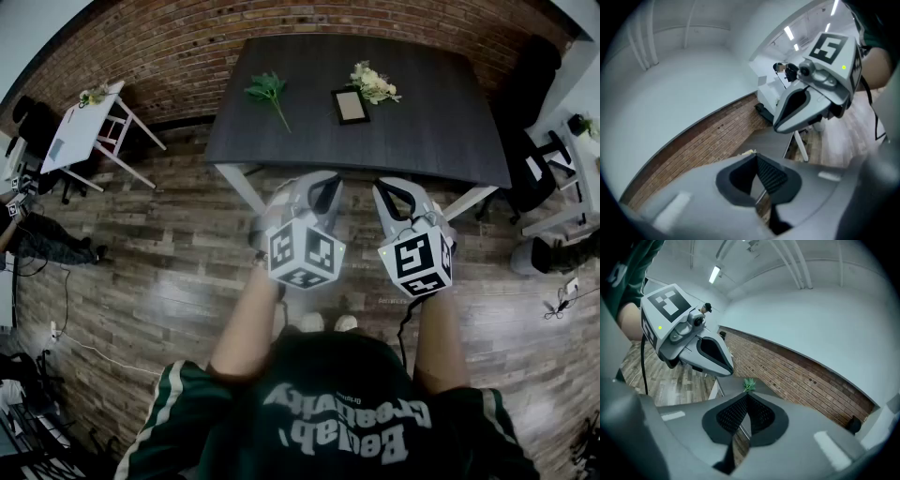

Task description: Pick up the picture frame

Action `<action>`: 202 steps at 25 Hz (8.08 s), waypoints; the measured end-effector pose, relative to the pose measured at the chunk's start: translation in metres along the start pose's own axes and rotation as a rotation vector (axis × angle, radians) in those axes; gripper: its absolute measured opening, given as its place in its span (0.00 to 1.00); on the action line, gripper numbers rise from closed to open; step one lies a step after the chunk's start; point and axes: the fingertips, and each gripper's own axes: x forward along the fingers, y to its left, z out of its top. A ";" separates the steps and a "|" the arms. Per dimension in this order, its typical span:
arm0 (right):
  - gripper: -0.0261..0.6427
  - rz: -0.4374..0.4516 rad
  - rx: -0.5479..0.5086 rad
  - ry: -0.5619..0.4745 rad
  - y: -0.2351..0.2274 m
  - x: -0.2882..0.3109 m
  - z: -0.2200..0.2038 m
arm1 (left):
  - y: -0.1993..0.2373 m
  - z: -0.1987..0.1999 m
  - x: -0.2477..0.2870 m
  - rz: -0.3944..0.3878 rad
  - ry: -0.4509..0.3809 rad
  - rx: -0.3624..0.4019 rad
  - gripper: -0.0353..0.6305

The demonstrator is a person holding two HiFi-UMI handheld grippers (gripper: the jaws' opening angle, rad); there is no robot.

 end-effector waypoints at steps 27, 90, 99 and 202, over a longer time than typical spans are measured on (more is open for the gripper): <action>0.05 -0.002 -0.024 -0.024 0.011 -0.008 0.005 | -0.005 0.002 -0.011 0.001 -0.002 0.009 0.06; 0.05 -0.066 0.000 -0.016 0.055 0.046 0.032 | 0.036 -0.057 -0.025 -0.035 -0.051 0.012 0.06; 0.05 -0.052 -0.020 -0.025 0.019 0.074 0.026 | 0.058 -0.050 0.016 -0.021 -0.057 0.006 0.06; 0.05 0.099 -0.036 -0.085 -0.240 0.301 -0.058 | 0.191 -0.040 0.331 0.023 0.083 -0.056 0.06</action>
